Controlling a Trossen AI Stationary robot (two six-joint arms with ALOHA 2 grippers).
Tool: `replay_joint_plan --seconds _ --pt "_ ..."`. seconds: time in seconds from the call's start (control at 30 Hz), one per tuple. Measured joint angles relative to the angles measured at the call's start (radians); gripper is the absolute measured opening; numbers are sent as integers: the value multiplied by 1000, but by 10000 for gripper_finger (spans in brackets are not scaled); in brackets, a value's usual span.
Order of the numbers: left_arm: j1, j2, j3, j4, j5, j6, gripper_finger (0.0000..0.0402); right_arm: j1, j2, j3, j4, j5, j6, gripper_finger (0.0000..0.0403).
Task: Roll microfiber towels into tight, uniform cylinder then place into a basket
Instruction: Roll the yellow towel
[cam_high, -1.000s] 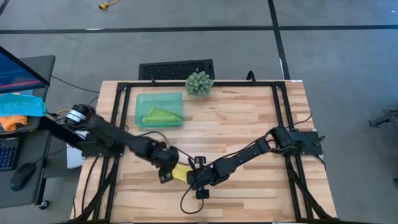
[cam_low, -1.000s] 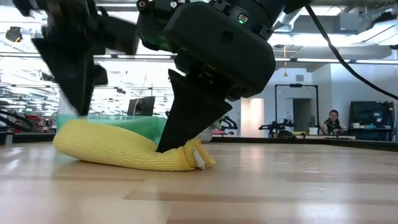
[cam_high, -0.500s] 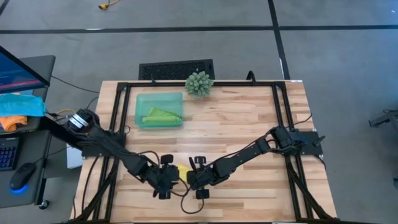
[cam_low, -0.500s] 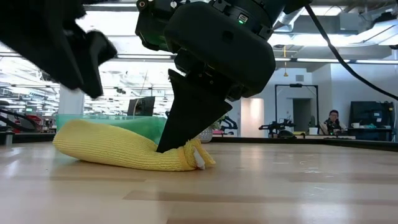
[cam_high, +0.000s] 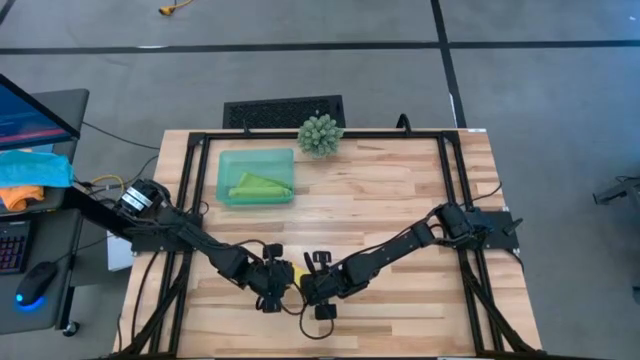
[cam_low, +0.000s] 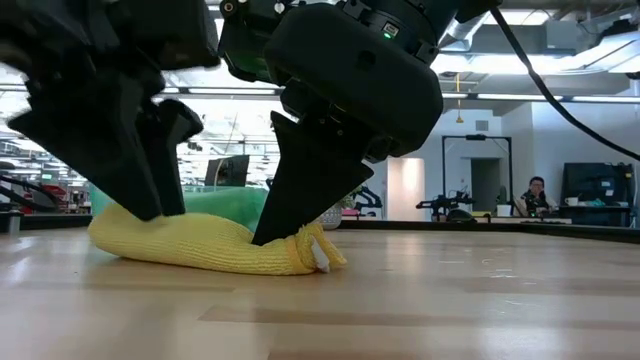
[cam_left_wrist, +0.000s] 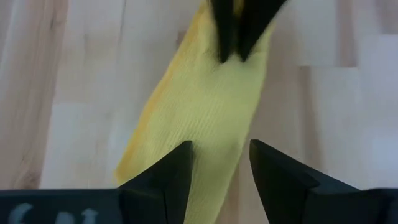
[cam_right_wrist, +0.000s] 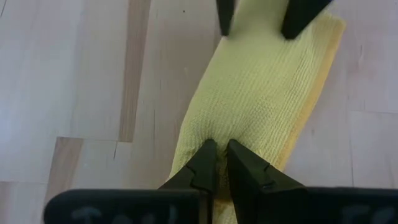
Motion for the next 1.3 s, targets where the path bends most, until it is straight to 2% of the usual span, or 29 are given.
replay_joint_plan --seconds 0.1,0.2,0.37,0.6,0.8,1.0,1.17,1.3 --pt "23 0 -33 36 26 -17 155 0 0 0 0 4 0 54" --pt "45 -1 -103 144 82 -49 155 0 0 0 0 0 0 54" --pt "53 -6 -194 281 100 -120 155 0 0 0 0 1 0 54" --pt "49 -6 -217 288 109 -234 155 0 0 0 0 2 44 55" --pt "48 -6 -220 318 194 -396 155 0 0 4 -6 4 48 78" --pt "42 -3 -220 329 212 -515 155 -14 8 115 -201 5 18 103" --pt "42 -3 -220 329 232 -552 155 -6 -20 155 -312 96 -71 107" --pt "41 -3 -220 329 236 -561 155 19 -77 149 -370 216 -116 107"
